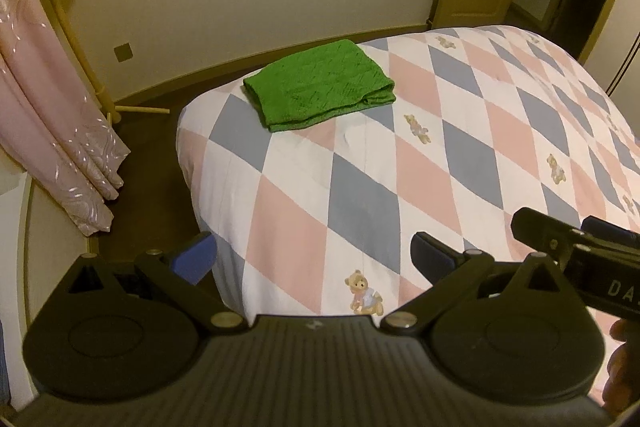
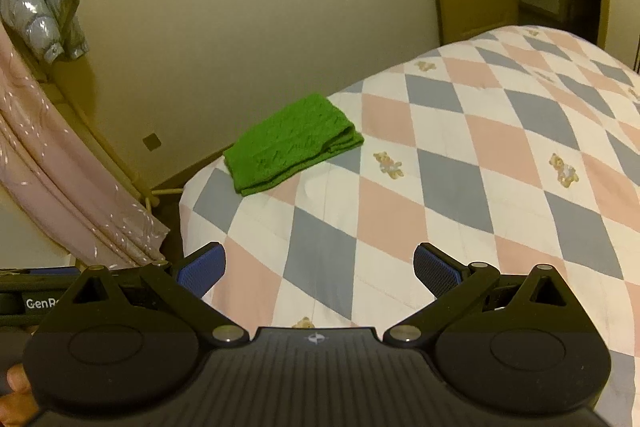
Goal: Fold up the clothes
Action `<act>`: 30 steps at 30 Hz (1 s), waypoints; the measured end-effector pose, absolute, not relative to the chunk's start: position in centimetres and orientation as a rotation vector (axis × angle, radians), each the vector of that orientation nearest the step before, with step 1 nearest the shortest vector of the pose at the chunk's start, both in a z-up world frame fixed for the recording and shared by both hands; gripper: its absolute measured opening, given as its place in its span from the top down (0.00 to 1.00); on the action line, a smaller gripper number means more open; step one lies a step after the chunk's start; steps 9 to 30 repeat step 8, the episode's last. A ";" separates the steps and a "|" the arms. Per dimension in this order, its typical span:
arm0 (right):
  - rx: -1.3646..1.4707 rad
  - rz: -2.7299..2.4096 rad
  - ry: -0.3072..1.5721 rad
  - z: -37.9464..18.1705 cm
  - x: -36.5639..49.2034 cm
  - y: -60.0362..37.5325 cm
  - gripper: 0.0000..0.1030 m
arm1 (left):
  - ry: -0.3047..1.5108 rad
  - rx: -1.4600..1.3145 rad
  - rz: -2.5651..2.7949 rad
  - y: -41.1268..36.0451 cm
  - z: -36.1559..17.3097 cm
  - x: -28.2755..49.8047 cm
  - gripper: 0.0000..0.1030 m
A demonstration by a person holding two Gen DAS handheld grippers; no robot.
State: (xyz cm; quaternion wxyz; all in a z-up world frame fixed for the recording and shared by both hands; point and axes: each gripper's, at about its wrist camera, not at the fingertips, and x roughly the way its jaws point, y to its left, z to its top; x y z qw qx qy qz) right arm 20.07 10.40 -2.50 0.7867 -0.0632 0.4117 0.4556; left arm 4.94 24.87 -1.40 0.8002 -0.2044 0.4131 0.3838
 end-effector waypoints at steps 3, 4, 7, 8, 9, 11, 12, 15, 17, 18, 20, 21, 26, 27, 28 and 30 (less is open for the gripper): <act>-0.129 0.976 0.879 -2.2 20.0 10.2 0.00 | 0.875 -0.430 0.819 24.8 -1.1 4.9 0.01; -0.127 0.974 0.877 -2.1 20.0 10.1 0.00 | 0.870 -0.426 0.818 24.8 -1.0 4.9 0.01; -0.120 0.966 0.871 -1.9 19.9 9.8 0.00 | 0.857 -0.419 0.812 24.7 -0.7 4.8 0.01; -0.118 0.964 0.869 -1.9 19.9 9.7 0.00 | 0.854 -0.419 0.810 24.7 -0.6 4.8 0.01; -0.118 0.964 0.869 -1.9 19.9 9.7 0.00 | 0.854 -0.419 0.810 24.7 -0.6 4.8 0.01; -0.118 0.964 0.869 -1.9 19.9 9.7 0.00 | 0.854 -0.419 0.810 24.7 -0.6 4.8 0.01; -0.118 0.964 0.869 -1.9 19.9 9.7 0.00 | 0.854 -0.419 0.810 24.7 -0.6 4.8 0.01; -0.118 0.964 0.869 -1.9 19.9 9.7 0.00 | 0.854 -0.419 0.810 24.7 -0.6 4.8 0.01; -0.118 0.964 0.869 -1.9 19.9 9.7 0.00 | 0.854 -0.419 0.810 24.7 -0.6 4.8 0.01; -0.118 0.964 0.869 -1.9 19.9 9.7 0.00 | 0.854 -0.419 0.810 24.7 -0.6 4.8 0.01; -0.118 0.964 0.869 -1.9 19.9 9.7 0.00 | 0.854 -0.419 0.810 24.7 -0.6 4.8 0.01; -0.118 0.964 0.869 -1.9 19.9 9.7 0.00 | 0.854 -0.419 0.810 24.7 -0.6 4.8 0.01; -0.118 0.964 0.869 -1.9 19.9 9.7 0.00 | 0.854 -0.419 0.810 24.7 -0.6 4.8 0.01; -0.118 0.964 0.869 -1.9 19.9 9.7 0.00 | 0.854 -0.419 0.810 24.7 -0.6 4.8 0.01; -0.118 0.964 0.869 -1.9 19.9 9.7 0.00 | 0.854 -0.419 0.810 24.7 -0.6 4.8 0.01; -0.118 0.964 0.869 -1.9 19.9 9.7 0.00 | 0.854 -0.419 0.810 24.7 -0.6 4.8 0.01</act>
